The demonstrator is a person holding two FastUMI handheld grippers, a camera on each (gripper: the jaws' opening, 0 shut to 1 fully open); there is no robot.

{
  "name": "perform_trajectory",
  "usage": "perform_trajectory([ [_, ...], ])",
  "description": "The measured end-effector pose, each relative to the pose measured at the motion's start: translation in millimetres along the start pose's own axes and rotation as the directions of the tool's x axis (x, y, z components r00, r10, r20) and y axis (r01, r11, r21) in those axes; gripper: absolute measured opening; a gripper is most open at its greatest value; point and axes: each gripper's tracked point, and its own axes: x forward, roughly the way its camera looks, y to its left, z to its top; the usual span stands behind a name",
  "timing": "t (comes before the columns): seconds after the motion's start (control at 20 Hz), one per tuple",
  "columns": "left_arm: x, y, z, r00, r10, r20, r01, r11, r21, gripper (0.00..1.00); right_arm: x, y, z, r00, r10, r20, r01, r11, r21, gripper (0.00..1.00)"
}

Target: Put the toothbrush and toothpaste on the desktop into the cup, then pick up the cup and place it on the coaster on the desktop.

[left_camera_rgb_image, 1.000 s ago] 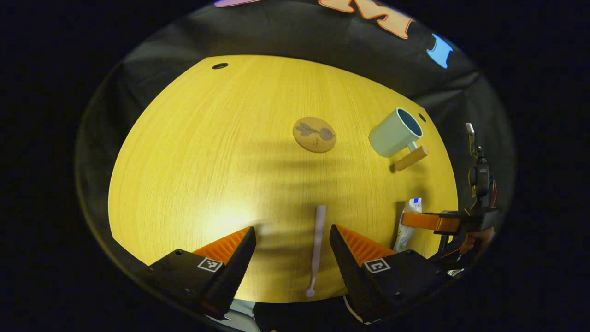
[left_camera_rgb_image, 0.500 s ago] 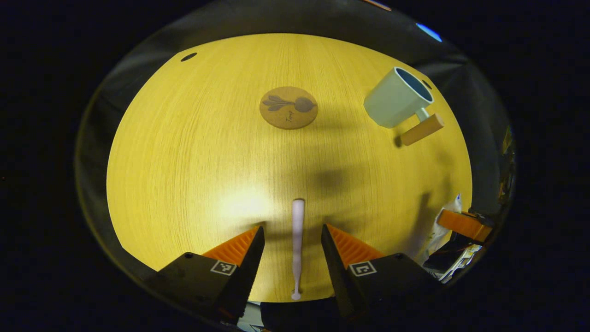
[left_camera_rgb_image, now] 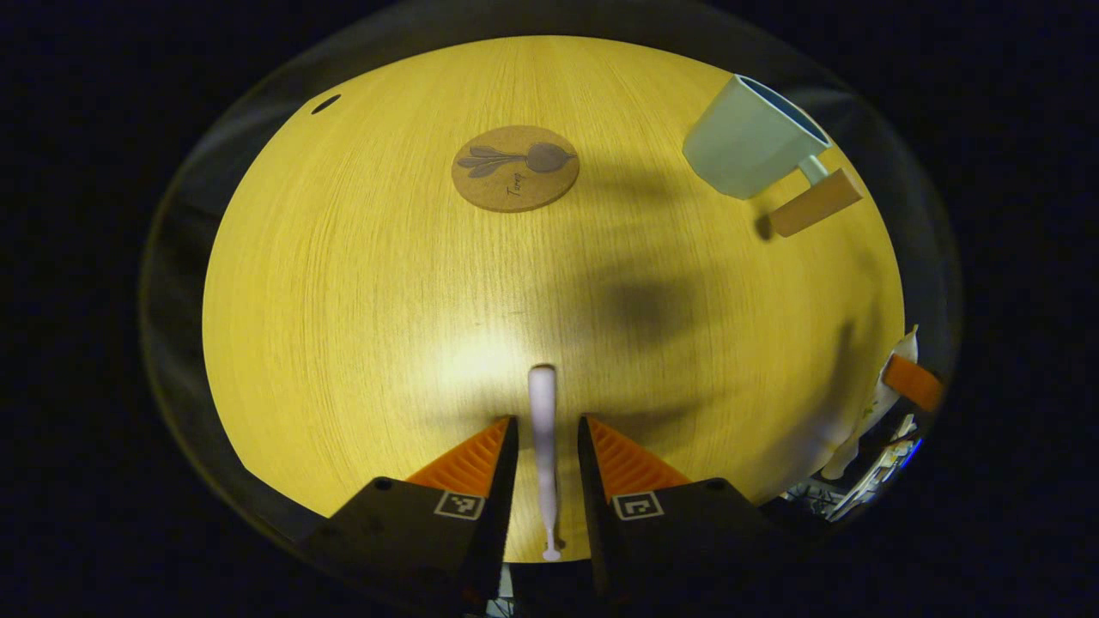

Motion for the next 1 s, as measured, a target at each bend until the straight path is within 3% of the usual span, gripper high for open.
perform_trajectory([
  [0.2,-1,2,1,1.0,0.022,-0.017,-0.022,1.0,0.019,0.22,0,-4,-2,1.0,-0.009,-0.005,0.009,1.0,-0.005,0.1],
  [0.25,1,1,0,1.0,0.023,-0.02,-0.023,1.0,0.018,0.11,0,-5,-2,1.0,-0.008,-0.004,0.008,1.0,-0.005,0.1],
  [0.3,1,1,0,0.999,0.027,-0.022,-0.026,0.999,0.019,0.07,0,-4,-3,1.0,-0.009,-0.004,0.009,1.0,-0.004,0.1],
  [0.6,-1,-4,2,0.999,-0.015,0.036,0.016,0.999,-0.034,0.01,-4,-5,-1,1.0,-0.015,0.022,0.014,1.0,0.006,0.1],
  [0.75,-8,-6,13,0.992,-0.043,0.119,0.054,0.995,-0.088,0.0,-12,0,14,0.995,-0.016,0.095,0.016,1.0,-0.005,0.1],
  [0.9,-17,-18,34,0.966,-0.112,0.232,0.147,0.979,-0.144,0.0,-24,17,42,0.98,0.009,0.199,-0.004,1.0,-0.024,0.07],
  [1.0,-29,-27,59,0.935,-0.142,0.324,0.197,0.97,-0.144,0.0,-30,37,62,0.958,0.038,0.283,-0.029,0.999,-0.034,0.1],
])
